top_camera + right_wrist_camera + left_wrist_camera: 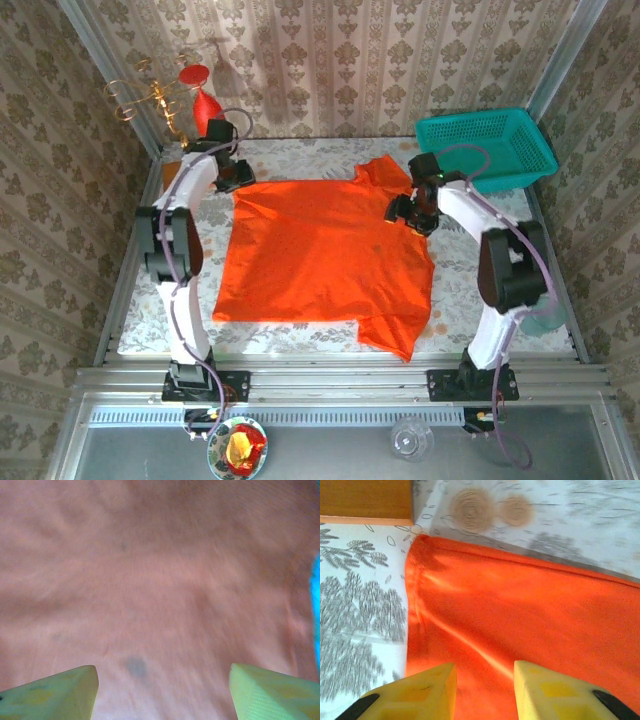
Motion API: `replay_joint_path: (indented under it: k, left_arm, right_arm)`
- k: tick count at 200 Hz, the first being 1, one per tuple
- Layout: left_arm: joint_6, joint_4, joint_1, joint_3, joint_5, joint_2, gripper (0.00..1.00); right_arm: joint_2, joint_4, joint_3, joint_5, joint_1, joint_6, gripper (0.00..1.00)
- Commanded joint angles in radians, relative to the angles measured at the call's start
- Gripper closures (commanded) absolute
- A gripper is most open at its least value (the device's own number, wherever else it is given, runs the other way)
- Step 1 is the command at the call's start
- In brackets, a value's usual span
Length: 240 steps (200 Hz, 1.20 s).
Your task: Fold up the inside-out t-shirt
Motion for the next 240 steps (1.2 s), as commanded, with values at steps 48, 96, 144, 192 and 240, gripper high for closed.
replay_joint_path:
  k: [48,96,144,192,240]
  left_arm:
    - [-0.058,0.108,-0.057,-0.617,0.072,-0.514,0.64]
    - [-0.124,0.109,-0.108,-0.908,0.068,-0.766,0.63]
    - [-0.153,0.067,-0.112,-1.023,0.044,-0.893,0.63]
    - [-0.172,0.065,-0.115,-1.047,0.044,-0.922,0.63]
    - [-0.175,0.057,-0.114,-1.059,0.031,-0.933,0.63]
  right_arm:
    - [-0.524,-0.223,-0.459,0.103,0.209,0.167,0.38]
    - [-0.778,-0.341,-0.693,0.122,0.476,0.451,0.50]
    - [-0.850,-0.253,-0.840,0.054,0.615,0.623,0.55]
    - [-0.782,-0.070,-0.915,0.010,0.639,0.674,0.60]
    - [-0.752,0.049,-0.971,0.011,0.643,0.715,0.66]
